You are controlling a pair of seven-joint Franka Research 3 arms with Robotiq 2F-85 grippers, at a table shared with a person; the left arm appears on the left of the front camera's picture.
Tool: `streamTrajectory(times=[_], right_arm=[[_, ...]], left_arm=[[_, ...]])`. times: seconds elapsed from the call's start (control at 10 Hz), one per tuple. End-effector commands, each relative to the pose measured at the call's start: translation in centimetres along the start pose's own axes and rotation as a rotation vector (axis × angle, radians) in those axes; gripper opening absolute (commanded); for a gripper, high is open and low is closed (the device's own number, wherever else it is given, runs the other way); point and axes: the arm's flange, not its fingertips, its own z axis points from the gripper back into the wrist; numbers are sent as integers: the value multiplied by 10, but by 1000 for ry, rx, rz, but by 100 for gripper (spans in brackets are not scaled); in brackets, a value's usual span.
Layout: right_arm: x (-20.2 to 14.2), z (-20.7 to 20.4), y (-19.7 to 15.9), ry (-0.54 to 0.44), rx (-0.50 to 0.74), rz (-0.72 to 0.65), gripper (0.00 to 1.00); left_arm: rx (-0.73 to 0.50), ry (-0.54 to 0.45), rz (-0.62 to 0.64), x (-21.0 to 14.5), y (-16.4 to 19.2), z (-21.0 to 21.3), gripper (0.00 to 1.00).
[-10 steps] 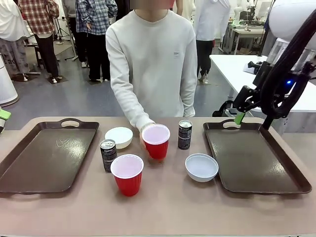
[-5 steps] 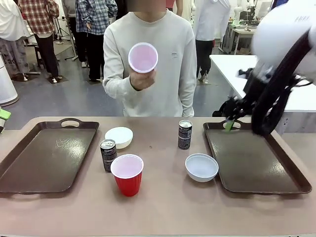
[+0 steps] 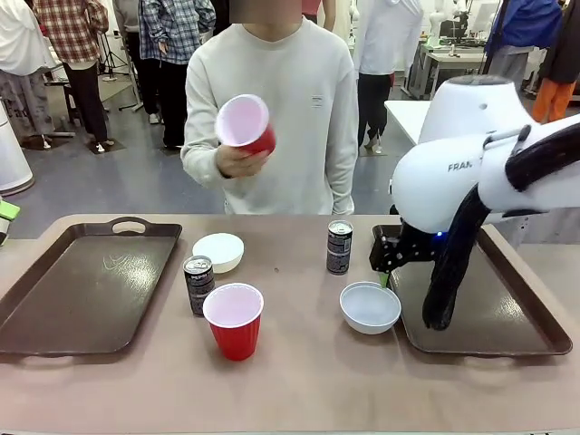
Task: Prepare tableware on both trays.
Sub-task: Pick up a Picnic Bowl from the table and place it on a Handle tray.
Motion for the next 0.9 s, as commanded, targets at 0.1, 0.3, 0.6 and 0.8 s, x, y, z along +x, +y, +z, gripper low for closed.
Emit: streamTrajectory(times=[0.1,0.3,0.6,0.8], right_arm=[[19,-24,-4,46,14,16,100],[27,-38,-3,50,36,32,100],[31,-53,1,89,29,68,82],[33,-62,5,119,39,82,64]], left_arm=[[-19,-10,-9,1,1,1,100],[-19,-10,-9,1,1,1,100],[-19,-10,-9,1,1,1,100],[-19,-10,-9,1,1,1,100]])
